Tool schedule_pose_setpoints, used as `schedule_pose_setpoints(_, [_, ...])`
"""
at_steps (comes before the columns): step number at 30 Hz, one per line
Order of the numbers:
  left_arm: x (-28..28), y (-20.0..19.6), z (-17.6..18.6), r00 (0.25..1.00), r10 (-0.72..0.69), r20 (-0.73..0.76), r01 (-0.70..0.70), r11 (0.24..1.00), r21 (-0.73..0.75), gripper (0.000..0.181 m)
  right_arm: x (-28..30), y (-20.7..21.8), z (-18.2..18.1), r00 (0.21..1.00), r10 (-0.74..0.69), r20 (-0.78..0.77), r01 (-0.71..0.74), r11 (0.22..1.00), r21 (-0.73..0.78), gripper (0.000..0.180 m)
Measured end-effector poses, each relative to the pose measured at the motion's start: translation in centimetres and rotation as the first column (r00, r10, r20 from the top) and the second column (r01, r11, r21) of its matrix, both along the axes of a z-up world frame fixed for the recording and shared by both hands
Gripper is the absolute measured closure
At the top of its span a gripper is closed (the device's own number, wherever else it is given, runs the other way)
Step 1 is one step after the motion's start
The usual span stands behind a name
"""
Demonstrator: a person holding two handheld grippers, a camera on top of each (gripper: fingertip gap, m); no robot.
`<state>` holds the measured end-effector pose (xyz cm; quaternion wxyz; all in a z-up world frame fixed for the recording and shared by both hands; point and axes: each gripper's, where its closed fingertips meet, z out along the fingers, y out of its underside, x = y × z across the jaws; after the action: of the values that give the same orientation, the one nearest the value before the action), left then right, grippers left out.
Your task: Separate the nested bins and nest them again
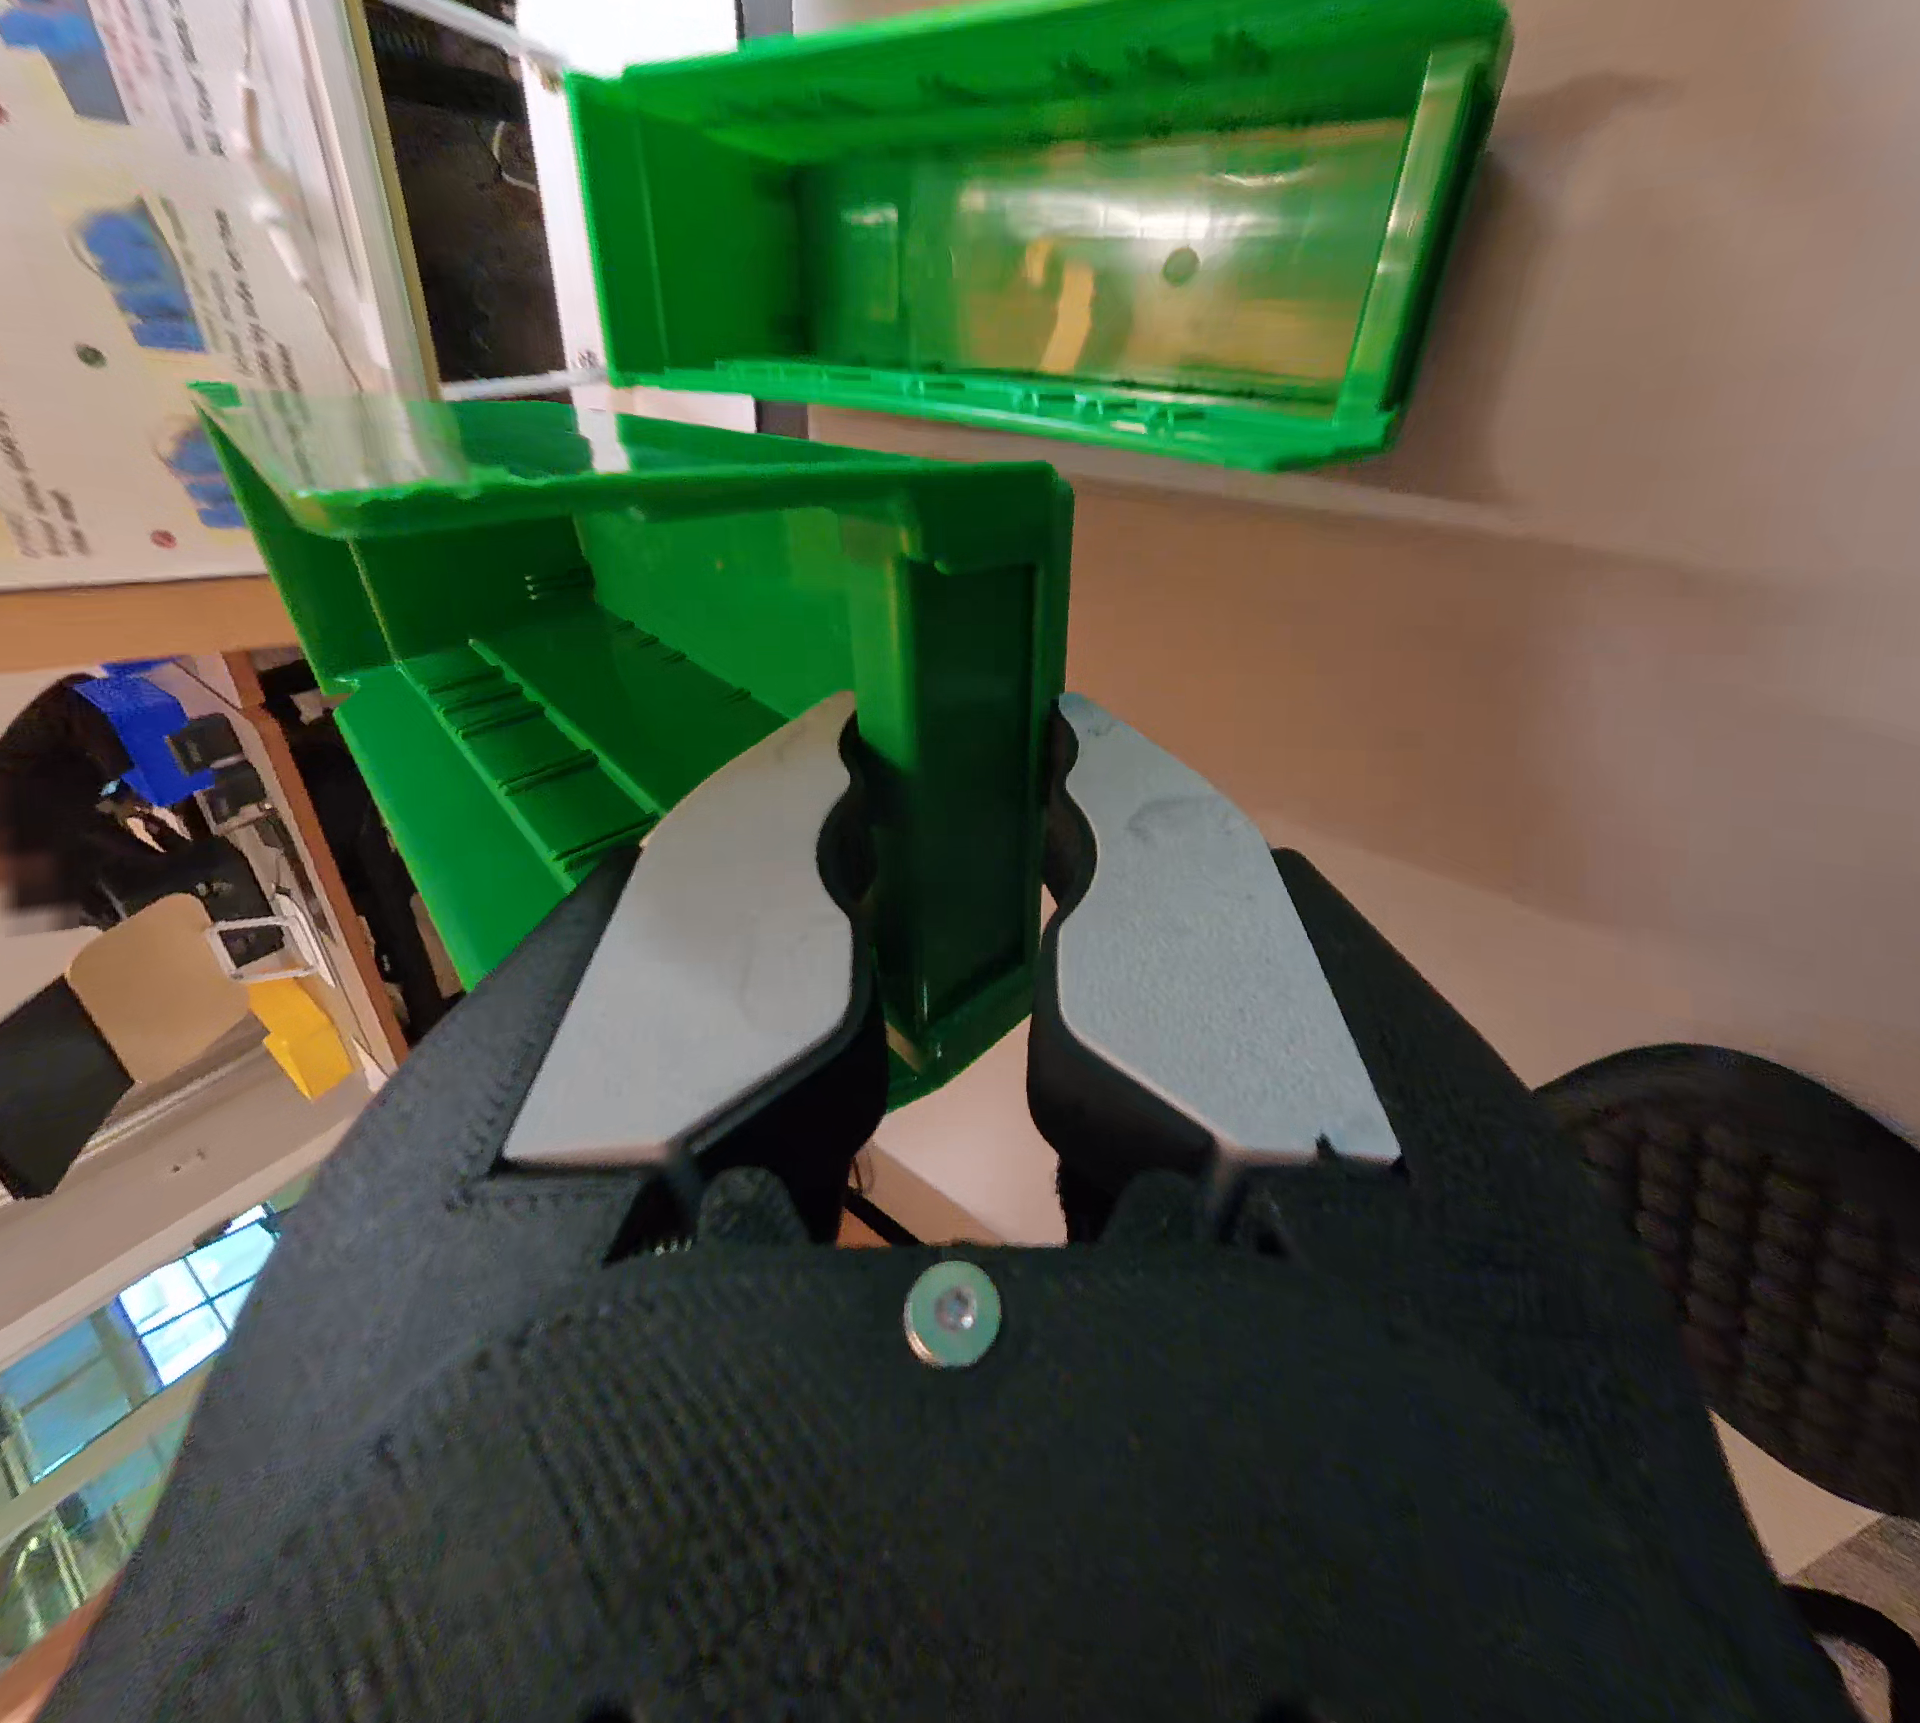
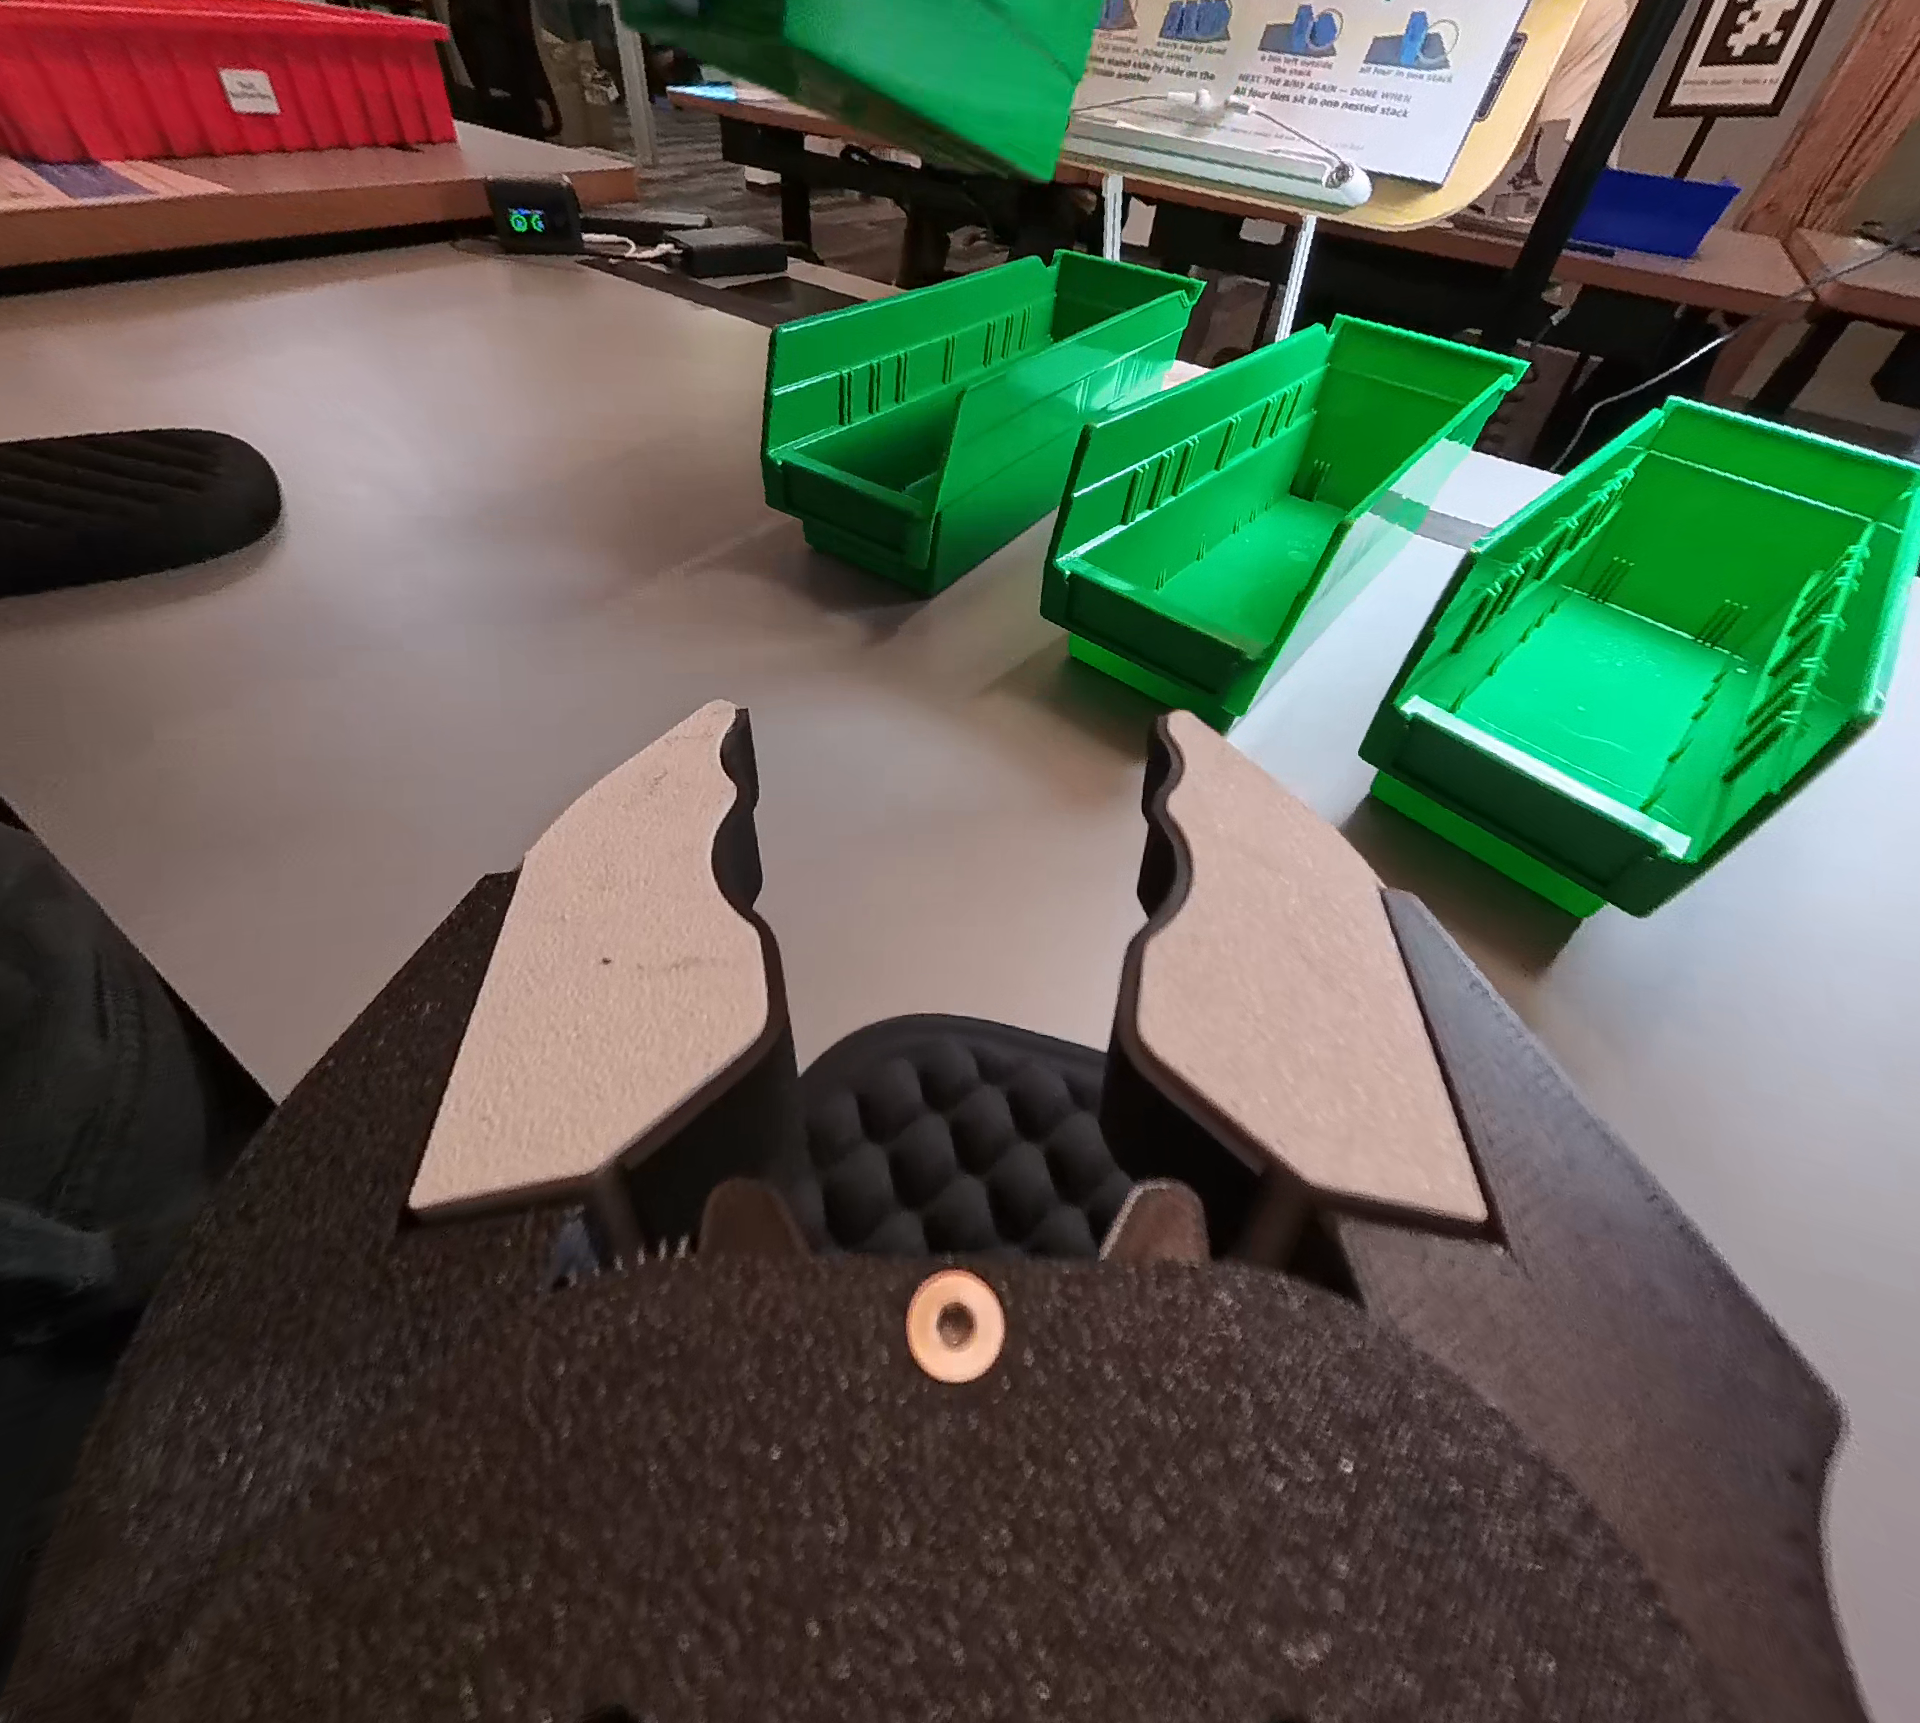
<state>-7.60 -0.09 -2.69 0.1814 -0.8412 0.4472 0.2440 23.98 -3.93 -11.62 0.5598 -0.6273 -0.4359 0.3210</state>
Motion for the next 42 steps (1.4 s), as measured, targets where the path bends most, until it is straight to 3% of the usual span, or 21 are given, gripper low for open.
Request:
schedule_pose_setpoints(13, [-5.0,-1.8,-13.9,1.000,0.011,-0.008,-0.011,0.999,0.040,0.151,-0.5,0.1,0.9,0.999,-0.022,0.042,0.020,0.999,0.050,0.108])
schedule_pose_setpoints(17, [-5.4,-0.9,-16.5,0.999,-0.013,-0.032,0.017,0.991,0.131,0.151,-0.7,0.0,1.0,0.998,-0.023,0.054,0.019,0.998,0.063,0.108])
schedule_pose_setpoints(22, [-5.5,-2.0,-19.0,0.996,0.050,0.074,-0.060,0.988,0.140,0.150,-0.4,0.3,1.1,0.998,-0.034,0.045,0.031,0.998,0.060,0.109])
schedule_pose_setpoints(25, [-4.9,-2.9,-18.9,0.991,0.061,0.119,-0.082,0.980,0.181,0.144,-0.4,0.3,1.1,0.999,-0.033,0.042,0.031,0.998,0.058,0.109])
schedule_pose_setpoints(29, [-1.9,-4.3,-15.2,0.952,-0.010,0.306,-0.098,0.937,0.335,0.138,-0.7,0.2,1.2,0.999,-0.030,0.045,0.027,0.998,0.065,0.108])
schedule_pose_setpoints(33, [0.5,-6.9,-10.2,0.783,-0.111,0.612,-0.244,0.851,0.466,0.139,-0.8,0.3,1.5,0.998,-0.037,0.047,0.033,0.996,0.078,0.108])
schedule_pose_setpoints(36, [-0.1,-9.6,-7.3,0.639,-0.174,0.749,-0.406,0.751,0.521,0.139,-0.9,0.4,1.7,0.998,-0.043,0.050,0.039,0.996,0.084,0.108])
schedule_pose_setpoints(42, [-2.8,-15.3,-6.1,0.551,-0.204,0.809,-0.590,0.590,0.551,0.136,-0.6,1.7,2.0,0.995,-0.089,0.049,0.084,0.991,0.106,0.108])
